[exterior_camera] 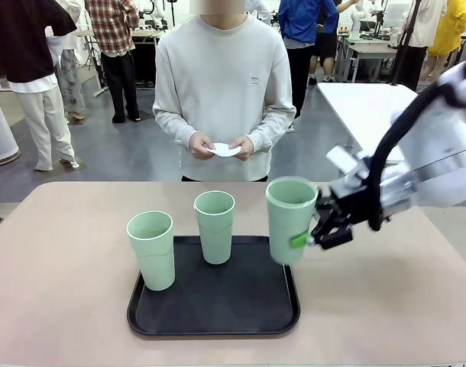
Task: Place coasters on the table and set cups on them.
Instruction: Pick up one Reusable plastic cup and place it on a coaster set by the human.
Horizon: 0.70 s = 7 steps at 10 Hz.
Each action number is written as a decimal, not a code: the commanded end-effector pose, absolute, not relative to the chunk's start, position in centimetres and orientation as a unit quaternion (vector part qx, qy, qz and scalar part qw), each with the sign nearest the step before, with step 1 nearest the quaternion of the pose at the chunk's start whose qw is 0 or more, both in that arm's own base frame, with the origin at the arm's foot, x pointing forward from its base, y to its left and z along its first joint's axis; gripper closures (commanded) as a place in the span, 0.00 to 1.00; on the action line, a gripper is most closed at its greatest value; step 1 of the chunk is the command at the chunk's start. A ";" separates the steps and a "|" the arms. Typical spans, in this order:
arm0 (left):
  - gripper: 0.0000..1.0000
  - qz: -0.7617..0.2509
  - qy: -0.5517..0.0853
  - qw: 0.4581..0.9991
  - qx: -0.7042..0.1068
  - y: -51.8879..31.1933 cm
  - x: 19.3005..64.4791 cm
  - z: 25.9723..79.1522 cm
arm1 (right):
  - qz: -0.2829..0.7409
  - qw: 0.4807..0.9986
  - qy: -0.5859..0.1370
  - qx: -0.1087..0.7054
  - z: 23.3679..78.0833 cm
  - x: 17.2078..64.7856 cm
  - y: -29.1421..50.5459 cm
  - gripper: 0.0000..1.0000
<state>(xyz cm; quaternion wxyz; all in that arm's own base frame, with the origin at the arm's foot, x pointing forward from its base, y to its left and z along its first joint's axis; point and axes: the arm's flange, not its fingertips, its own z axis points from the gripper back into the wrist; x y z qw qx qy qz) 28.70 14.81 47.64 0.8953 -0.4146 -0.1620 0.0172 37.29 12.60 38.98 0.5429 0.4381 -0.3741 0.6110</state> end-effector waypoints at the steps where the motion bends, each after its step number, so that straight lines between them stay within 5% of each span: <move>1: 0.00 0.019 -0.168 0.892 -0.420 14.7 28.9 47.6 | 0.583 0.564 -0.384 0.441 46.0 35.7 11.3 0.75; 7: 0.00 0.019 -0.168 0.892 -0.420 14.7 28.9 47.6 | 0.574 0.568 -0.399 0.434 52.0 35.1 11.1 0.75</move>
